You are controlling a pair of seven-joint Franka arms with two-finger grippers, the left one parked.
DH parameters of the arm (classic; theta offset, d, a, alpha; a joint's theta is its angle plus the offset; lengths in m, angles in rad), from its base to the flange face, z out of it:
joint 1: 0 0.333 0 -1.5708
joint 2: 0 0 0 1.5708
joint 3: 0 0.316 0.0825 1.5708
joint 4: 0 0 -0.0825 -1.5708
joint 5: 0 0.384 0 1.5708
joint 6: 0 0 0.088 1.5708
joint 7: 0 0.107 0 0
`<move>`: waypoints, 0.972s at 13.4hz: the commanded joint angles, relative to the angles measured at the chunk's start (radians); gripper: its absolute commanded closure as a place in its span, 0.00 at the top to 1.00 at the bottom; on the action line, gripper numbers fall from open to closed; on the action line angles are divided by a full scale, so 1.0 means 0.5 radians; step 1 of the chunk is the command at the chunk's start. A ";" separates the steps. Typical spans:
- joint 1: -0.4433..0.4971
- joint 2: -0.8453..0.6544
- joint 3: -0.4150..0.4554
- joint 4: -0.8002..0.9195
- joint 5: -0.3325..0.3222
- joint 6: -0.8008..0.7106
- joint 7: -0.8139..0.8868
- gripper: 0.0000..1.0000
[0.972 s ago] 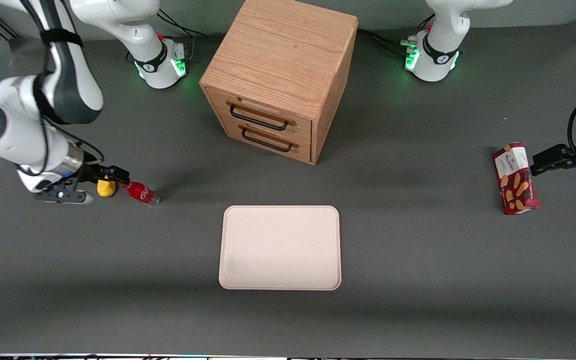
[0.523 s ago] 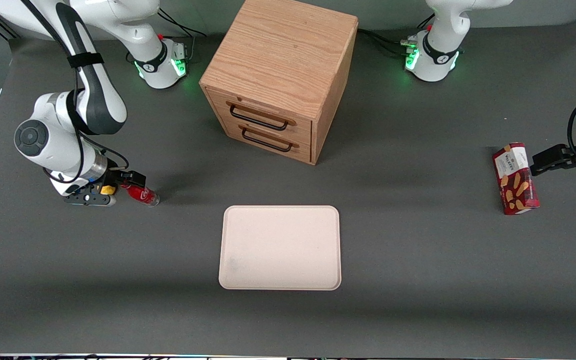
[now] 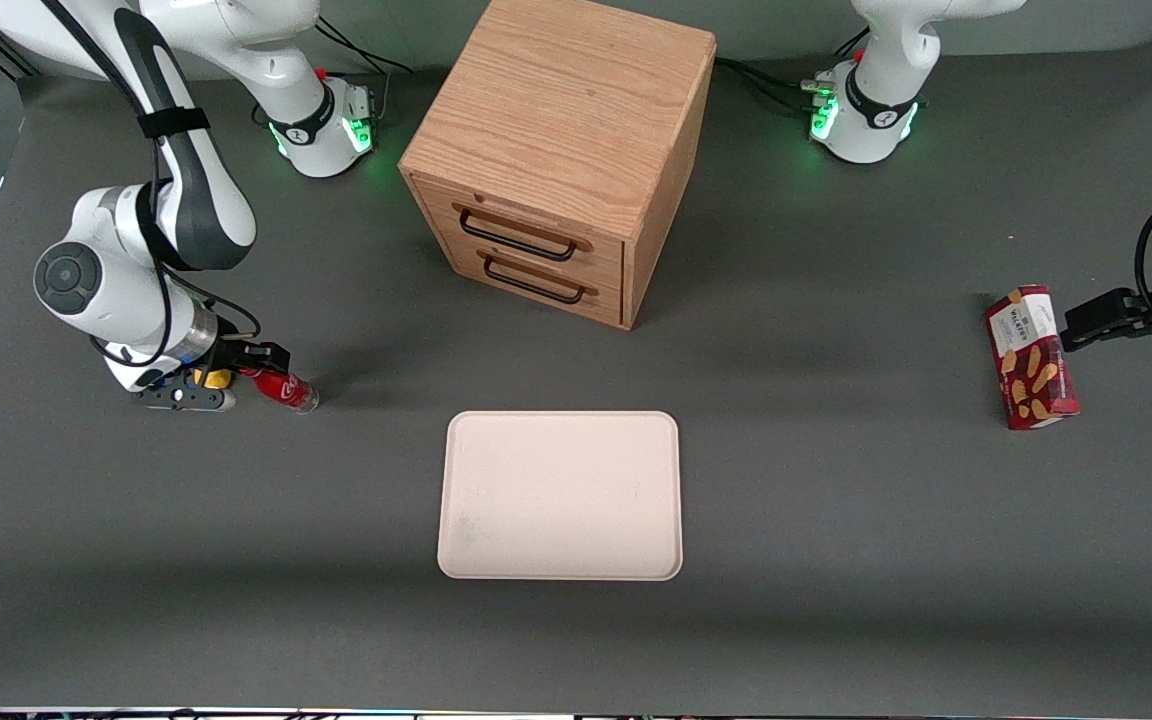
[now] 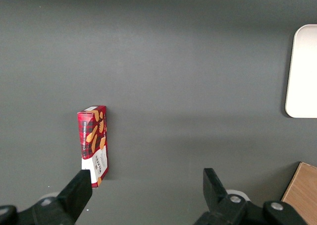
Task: Place coke bottle on tray
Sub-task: 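Close the right gripper around the red bottle's cap end, then lift the red bottle and carry it toward the cream tray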
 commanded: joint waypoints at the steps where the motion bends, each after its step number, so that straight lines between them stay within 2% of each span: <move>1: 0.014 -0.016 -0.007 -0.018 0.002 0.016 -0.068 0.35; 4: 0.014 -0.016 -0.007 -0.018 0.002 0.013 -0.084 0.06; 5: 0.014 -0.016 -0.007 -0.015 0.002 0.013 -0.084 0.00; 8: 0.017 -0.035 -0.007 0.073 0.002 -0.027 -0.075 0.00; 13: 0.017 -0.001 0.082 0.809 0.002 -0.829 -0.066 0.00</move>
